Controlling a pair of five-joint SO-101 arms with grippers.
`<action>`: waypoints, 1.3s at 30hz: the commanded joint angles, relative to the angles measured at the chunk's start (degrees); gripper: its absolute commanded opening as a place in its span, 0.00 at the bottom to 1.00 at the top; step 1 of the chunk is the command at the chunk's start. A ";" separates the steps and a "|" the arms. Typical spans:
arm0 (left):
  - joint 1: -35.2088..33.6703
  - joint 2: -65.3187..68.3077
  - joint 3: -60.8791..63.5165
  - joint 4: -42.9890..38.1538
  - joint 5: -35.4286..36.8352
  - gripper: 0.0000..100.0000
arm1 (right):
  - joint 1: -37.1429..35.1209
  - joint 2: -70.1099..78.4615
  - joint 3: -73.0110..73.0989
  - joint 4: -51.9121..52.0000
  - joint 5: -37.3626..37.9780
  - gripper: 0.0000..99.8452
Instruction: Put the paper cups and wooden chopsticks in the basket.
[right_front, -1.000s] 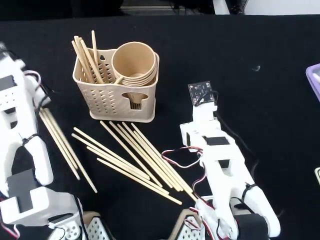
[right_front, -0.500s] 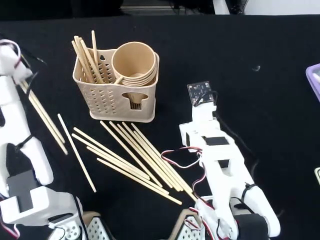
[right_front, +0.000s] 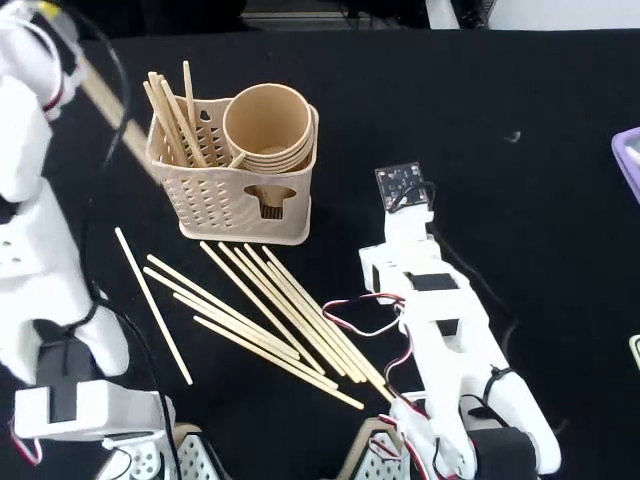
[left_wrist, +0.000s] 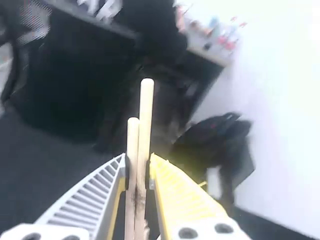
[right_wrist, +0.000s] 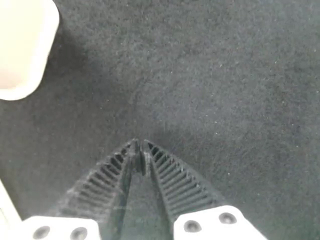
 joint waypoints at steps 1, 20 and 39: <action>3.74 -0.62 -1.36 -8.44 0.70 0.03 | -0.70 0.13 -0.13 -1.23 0.53 0.02; 6.81 -1.23 28.18 -20.57 0.62 0.03 | -0.70 0.13 -0.48 -1.23 0.53 0.02; 5.23 -16.00 28.88 -6.95 0.09 0.17 | -0.70 0.13 -0.31 -1.23 0.53 0.02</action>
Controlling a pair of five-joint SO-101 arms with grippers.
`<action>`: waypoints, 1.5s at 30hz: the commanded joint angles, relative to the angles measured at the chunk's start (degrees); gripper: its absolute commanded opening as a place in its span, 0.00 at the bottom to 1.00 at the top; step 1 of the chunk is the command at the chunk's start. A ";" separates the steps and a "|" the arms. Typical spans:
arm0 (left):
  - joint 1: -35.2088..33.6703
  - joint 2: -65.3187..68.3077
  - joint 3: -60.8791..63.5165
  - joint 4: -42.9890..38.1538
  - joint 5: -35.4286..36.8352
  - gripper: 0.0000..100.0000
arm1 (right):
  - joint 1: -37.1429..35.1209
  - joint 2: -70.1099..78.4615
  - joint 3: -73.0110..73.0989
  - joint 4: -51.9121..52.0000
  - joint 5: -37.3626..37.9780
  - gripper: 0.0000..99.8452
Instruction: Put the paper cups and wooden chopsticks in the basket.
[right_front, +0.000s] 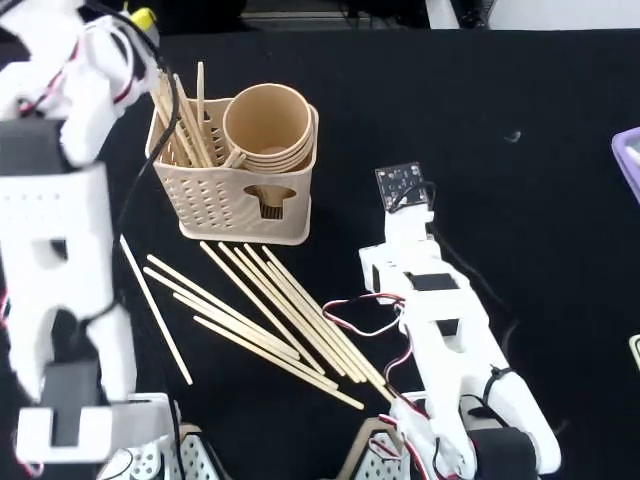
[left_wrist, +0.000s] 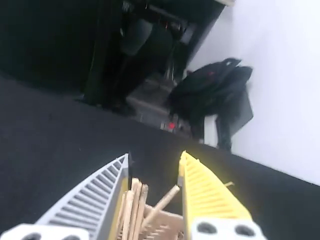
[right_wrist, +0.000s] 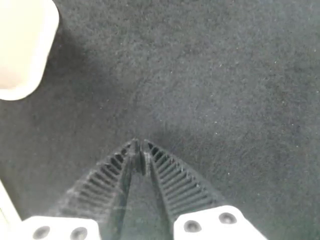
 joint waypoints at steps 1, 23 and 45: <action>-2.77 -10.29 0.13 7.82 -1.58 0.17 | -0.70 0.13 -0.31 -1.23 0.53 0.02; -28.88 -17.58 79.78 -13.19 -17.85 0.17 | -17.76 0.13 -6.64 21.89 10.81 0.21; -29.23 -17.23 86.20 -18.55 -11.78 0.17 | -21.01 13.85 -13.41 22.86 14.86 0.17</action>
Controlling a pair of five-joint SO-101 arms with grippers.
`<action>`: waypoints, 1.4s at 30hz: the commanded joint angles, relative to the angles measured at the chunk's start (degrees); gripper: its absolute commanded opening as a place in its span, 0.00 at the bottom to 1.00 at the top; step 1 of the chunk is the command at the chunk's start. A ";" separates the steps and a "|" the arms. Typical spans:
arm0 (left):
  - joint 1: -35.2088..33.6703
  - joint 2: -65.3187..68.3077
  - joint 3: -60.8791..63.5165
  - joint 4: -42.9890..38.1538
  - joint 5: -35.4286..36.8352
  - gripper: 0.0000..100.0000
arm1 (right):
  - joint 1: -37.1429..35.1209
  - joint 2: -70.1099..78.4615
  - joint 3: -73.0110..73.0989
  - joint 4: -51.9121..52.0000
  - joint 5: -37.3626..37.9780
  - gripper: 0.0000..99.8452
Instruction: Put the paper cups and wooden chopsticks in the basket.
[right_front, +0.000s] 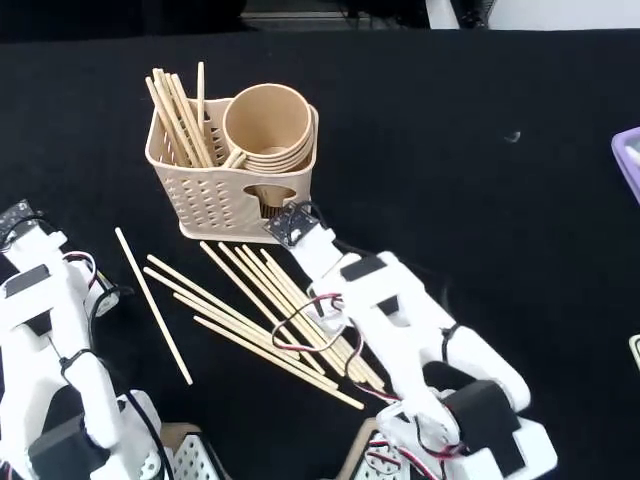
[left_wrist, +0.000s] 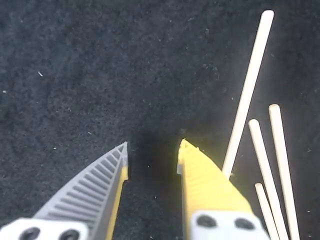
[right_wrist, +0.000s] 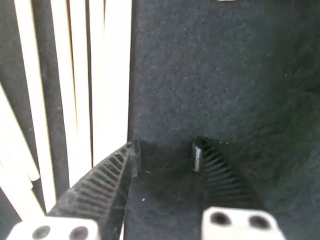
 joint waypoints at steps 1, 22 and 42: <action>-0.84 -1.49 -0.40 -0.53 0.53 0.17 | 0.97 -1.36 -1.10 0.97 1.49 0.17; -0.57 -1.49 -0.31 -0.44 0.53 0.17 | -5.80 -11.38 6.64 -1.05 1.23 0.17; -0.48 -1.41 -0.31 -0.44 0.53 0.17 | -7.91 -18.51 8.04 2.46 -0.70 0.17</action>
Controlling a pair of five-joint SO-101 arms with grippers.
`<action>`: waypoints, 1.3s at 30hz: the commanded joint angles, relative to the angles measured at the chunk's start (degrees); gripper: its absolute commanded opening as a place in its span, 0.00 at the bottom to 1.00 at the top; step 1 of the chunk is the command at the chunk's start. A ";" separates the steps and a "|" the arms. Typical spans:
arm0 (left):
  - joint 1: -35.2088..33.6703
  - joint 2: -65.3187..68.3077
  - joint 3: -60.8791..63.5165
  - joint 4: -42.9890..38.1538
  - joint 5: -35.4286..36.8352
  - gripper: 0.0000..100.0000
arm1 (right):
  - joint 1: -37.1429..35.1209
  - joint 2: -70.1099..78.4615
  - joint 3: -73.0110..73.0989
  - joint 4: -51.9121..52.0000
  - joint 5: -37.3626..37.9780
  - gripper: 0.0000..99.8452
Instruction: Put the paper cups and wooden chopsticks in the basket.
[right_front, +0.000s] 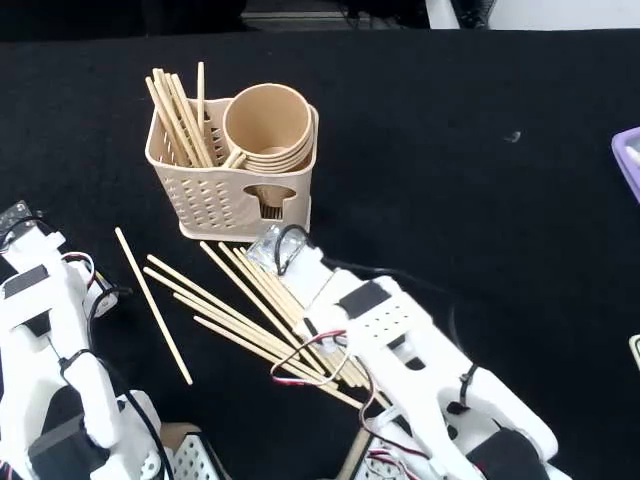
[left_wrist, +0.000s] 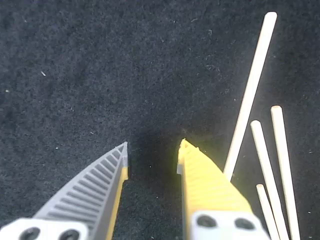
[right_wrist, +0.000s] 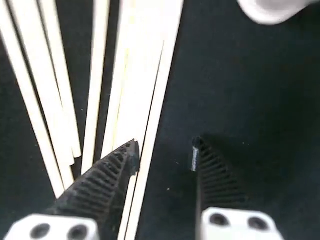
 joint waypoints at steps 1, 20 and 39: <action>-0.04 -1.41 -0.31 -0.44 0.53 0.17 | -1.58 -2.24 0.84 -0.88 -0.70 0.17; -0.48 -1.93 0.84 -0.44 0.53 0.17 | -1.67 5.05 0.84 -3.43 0.35 0.17; -0.13 -1.93 0.84 -0.53 0.53 0.17 | 9.76 6.81 -0.31 3.08 14.95 0.04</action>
